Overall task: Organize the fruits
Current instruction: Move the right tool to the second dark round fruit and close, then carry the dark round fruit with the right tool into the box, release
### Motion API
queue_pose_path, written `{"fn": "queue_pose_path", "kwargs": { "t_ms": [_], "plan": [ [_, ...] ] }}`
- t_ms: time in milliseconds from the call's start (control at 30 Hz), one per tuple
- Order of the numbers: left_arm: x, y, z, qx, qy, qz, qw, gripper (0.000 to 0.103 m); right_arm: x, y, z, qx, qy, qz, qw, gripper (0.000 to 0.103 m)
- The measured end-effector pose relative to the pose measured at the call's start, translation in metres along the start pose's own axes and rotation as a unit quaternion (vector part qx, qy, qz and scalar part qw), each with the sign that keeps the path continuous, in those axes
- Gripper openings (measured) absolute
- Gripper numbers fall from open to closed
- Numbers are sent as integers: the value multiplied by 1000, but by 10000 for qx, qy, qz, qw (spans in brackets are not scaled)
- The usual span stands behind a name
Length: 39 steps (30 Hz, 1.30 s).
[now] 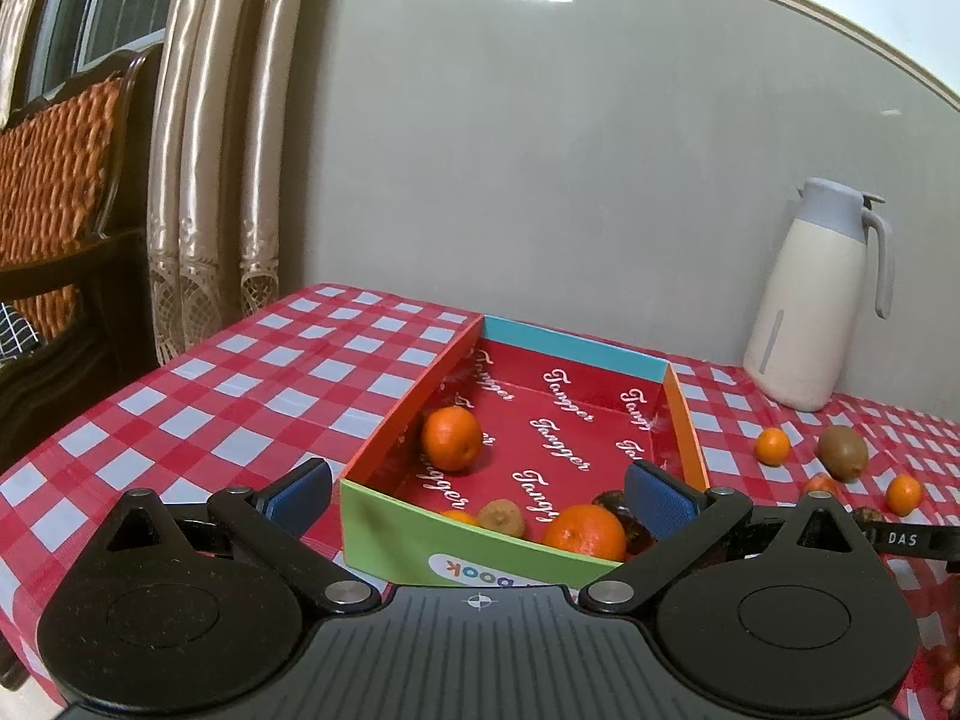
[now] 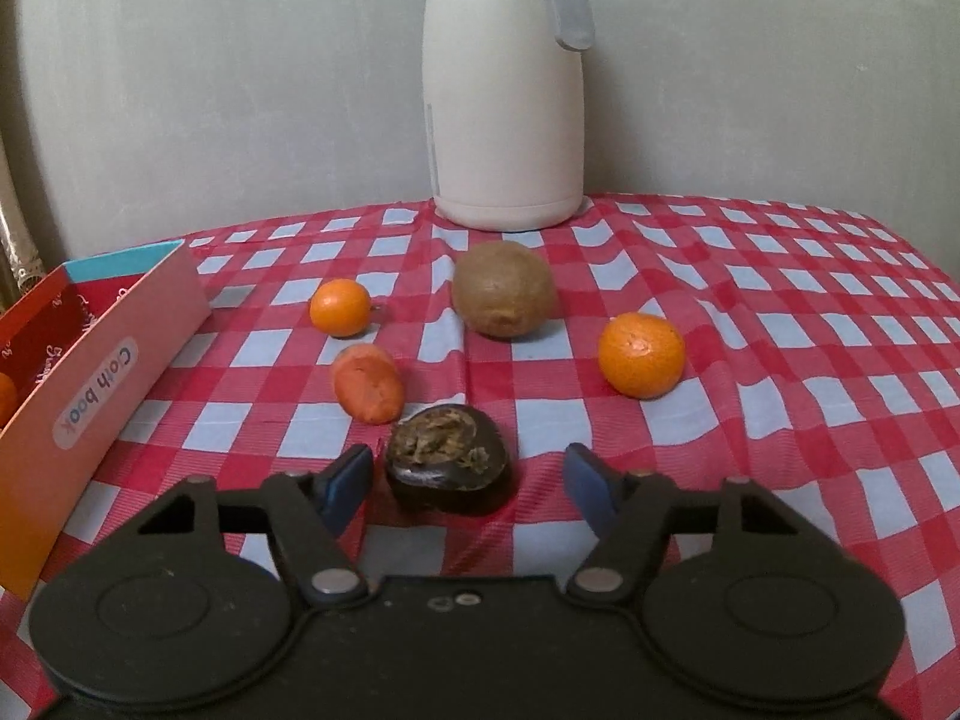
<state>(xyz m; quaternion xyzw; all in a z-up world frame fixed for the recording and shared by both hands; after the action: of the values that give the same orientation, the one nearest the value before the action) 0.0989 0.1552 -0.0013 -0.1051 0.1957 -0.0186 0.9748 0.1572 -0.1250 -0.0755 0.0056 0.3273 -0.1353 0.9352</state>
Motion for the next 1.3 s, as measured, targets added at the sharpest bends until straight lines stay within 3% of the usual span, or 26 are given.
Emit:
{"fn": "queue_pose_path", "kwargs": {
  "t_ms": [233, 467, 900, 1300],
  "plan": [
    [0, 6, 1, -155, -1, 11, 9999, 103, -1, 6, 0, -89, -70, -2, 9999, 46],
    [1, 6, 0, -135, 7, 44, 9999, 103, -3, 6, 0, -41, -78, 65, 9999, 45],
    [-2, 16, 1, -243, -28, 187, 9995, 103, -29, 17, 9, -57, -471, 288, 9985, 45],
    [-5, 30, 0, -420, -75, 345, 9985, 103, -66, 61, 21, -115, -926, 1259, 9876, 45]
  ]
}}
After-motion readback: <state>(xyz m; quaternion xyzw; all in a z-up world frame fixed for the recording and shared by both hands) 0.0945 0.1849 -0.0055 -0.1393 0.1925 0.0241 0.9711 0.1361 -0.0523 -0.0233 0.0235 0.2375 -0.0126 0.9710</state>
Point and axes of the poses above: each gripper's, at about its wrist camera, not at the fingertips, and x roughly the way its jaws point, y to its left, z to its top, the point moved 6 cm from there along x, roughly the way its jaws point, and after that the axes turned 15 degrees about -z, right-handed, at the moved point
